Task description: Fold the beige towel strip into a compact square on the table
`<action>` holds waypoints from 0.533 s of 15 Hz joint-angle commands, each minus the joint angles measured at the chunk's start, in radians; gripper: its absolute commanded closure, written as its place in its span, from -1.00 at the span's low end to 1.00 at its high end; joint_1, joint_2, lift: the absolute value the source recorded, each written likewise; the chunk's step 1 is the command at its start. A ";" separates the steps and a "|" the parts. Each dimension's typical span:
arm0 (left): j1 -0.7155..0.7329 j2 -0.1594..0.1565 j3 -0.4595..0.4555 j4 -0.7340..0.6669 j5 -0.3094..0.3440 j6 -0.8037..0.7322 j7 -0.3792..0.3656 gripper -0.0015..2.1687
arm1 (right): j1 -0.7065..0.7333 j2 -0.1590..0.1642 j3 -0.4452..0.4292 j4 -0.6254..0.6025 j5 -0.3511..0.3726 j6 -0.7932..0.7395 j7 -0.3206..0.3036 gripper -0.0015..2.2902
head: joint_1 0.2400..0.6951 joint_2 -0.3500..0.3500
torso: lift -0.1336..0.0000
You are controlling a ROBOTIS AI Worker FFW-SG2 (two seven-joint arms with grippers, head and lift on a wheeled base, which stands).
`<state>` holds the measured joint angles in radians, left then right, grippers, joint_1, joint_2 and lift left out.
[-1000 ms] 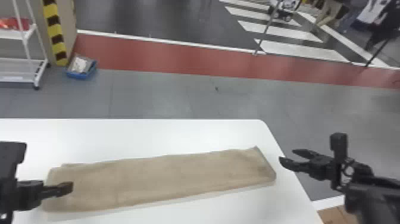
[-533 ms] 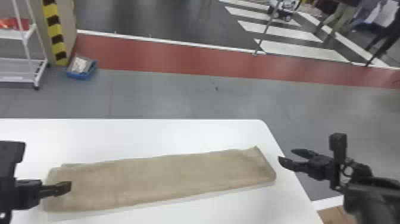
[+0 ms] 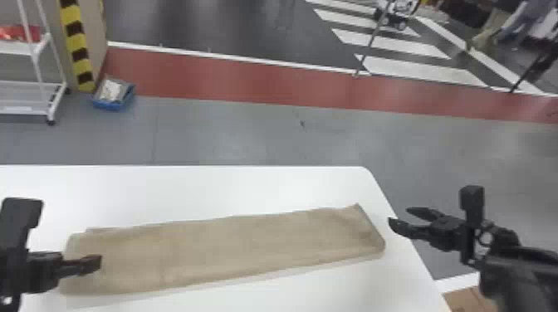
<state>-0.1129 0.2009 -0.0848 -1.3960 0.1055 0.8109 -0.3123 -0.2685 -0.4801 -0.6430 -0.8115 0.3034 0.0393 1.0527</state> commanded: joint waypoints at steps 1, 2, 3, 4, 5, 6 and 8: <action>-0.002 0.000 -0.016 0.002 -0.001 0.005 -0.001 -0.72 | 0.000 0.000 0.000 0.000 0.000 0.000 0.001 -0.80 | 1.00 -1.00 | 1.00; -0.002 -0.002 -0.018 0.002 -0.001 0.005 -0.002 -0.69 | 0.000 0.000 0.000 0.000 0.000 0.000 0.000 -0.80 | 1.00 -1.00 | 1.00; -0.002 0.000 -0.019 0.002 -0.001 0.008 -0.007 -0.54 | -0.001 -0.002 0.000 0.000 0.000 0.003 0.001 -0.80 | 1.00 -1.00 | 1.00; -0.004 0.000 -0.019 0.003 -0.001 0.008 -0.008 -0.41 | -0.001 -0.002 0.000 0.000 0.000 0.003 0.001 -0.80 | 1.00 -1.00 | 1.00; -0.004 0.002 -0.019 0.002 -0.004 0.011 -0.014 -0.35 | -0.001 -0.002 0.000 0.000 0.000 0.006 0.003 -0.78 | 1.00 -1.00 | 1.00; -0.004 0.002 -0.019 0.003 -0.007 0.014 -0.016 -0.21 | -0.001 -0.002 0.000 0.000 0.000 0.009 0.003 -0.78 | 1.00 -1.00 | 1.00; -0.004 0.002 -0.019 0.002 -0.015 0.017 -0.019 -0.10 | -0.006 -0.002 0.000 0.000 0.002 0.012 0.003 -0.78 | 1.00 -1.00 | 1.00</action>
<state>-0.1166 0.2025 -0.1043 -1.3937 0.0951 0.8243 -0.3301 -0.2709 -0.4816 -0.6427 -0.8115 0.3045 0.0487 1.0554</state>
